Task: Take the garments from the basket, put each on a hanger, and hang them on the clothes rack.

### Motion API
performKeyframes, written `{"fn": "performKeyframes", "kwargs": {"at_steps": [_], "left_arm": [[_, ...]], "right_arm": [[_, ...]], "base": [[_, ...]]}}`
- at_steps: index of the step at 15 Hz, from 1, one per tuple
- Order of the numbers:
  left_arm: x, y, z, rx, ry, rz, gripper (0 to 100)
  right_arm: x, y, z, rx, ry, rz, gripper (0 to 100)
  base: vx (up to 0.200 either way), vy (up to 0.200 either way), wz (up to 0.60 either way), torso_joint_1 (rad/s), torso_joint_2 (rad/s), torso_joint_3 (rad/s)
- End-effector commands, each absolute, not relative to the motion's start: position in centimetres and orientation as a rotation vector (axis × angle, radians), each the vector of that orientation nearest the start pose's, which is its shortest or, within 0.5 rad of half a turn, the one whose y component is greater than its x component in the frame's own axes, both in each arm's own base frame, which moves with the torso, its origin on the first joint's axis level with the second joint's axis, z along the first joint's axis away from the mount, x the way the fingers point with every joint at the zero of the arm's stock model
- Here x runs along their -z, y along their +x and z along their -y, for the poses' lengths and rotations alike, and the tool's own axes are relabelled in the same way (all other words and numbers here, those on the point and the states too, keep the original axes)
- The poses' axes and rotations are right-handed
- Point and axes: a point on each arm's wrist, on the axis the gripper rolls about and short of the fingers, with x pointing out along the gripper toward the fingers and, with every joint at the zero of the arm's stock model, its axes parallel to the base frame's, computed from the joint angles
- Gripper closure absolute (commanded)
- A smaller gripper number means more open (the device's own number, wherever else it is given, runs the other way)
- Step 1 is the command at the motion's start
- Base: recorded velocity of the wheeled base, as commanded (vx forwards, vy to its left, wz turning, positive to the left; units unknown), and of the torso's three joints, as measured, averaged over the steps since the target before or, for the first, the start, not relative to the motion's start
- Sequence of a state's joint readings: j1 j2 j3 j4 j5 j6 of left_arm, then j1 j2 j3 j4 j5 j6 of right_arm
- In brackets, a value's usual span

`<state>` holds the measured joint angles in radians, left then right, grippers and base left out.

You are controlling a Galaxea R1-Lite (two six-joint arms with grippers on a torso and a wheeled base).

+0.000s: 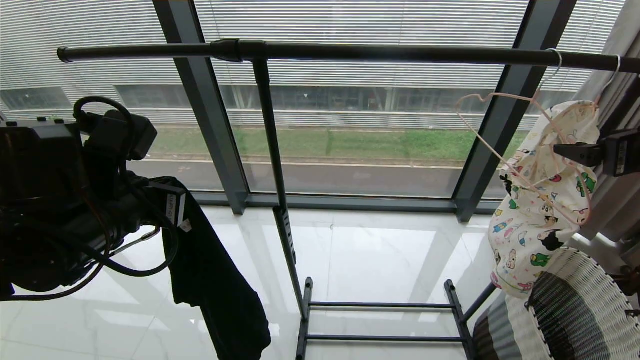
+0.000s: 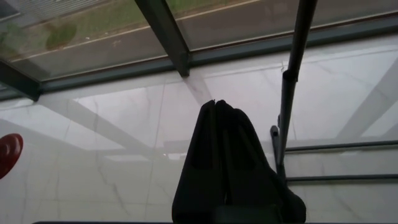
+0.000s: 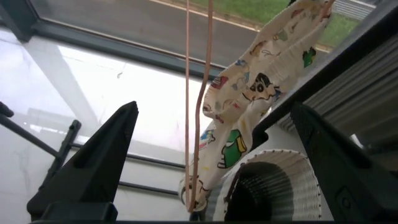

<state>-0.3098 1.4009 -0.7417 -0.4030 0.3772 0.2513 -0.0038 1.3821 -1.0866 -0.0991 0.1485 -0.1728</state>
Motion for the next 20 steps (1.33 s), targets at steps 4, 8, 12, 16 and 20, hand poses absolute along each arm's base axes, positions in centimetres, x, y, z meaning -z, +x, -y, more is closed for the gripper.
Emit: {"fn": "performKeyframes", "kwargs": {"at_steps": [4,8,12,16,20], "left_arm": [[-22.1,22.3,6.3,-0.036,0.338,-0.253,100],[-22.4,22.1,6.2,-0.037,0.335,-0.243,100],[-22.7,21.9,6.1,-0.04,0.331,-0.233,100],[-22.8,21.7,6.0,-0.041,0.328,-0.226,100],[-22.7,21.8,6.1,-0.04,0.33,-0.232,100]], "right_arm": [[-29.2,23.6,-0.6,-0.17,-0.151,-0.197,0],[-29.0,25.1,-1.4,-0.191,-0.107,-0.17,0],[-27.7,28.2,-3.7,-0.141,-0.078,-0.189,0],[-27.8,31.4,-3.6,-0.069,-0.047,-0.17,0],[-28.1,32.7,-3.3,-0.051,-0.012,-0.156,0]], "base": [[0.0,0.0,0.0,0.0,0.0,0.0],[0.0,0.0,0.0,0.0,0.0,0.0],[0.0,0.0,0.0,0.0,0.0,0.0],[0.0,0.0,0.0,0.0,0.0,0.0],[0.0,0.0,0.0,0.0,0.0,0.0]]}}
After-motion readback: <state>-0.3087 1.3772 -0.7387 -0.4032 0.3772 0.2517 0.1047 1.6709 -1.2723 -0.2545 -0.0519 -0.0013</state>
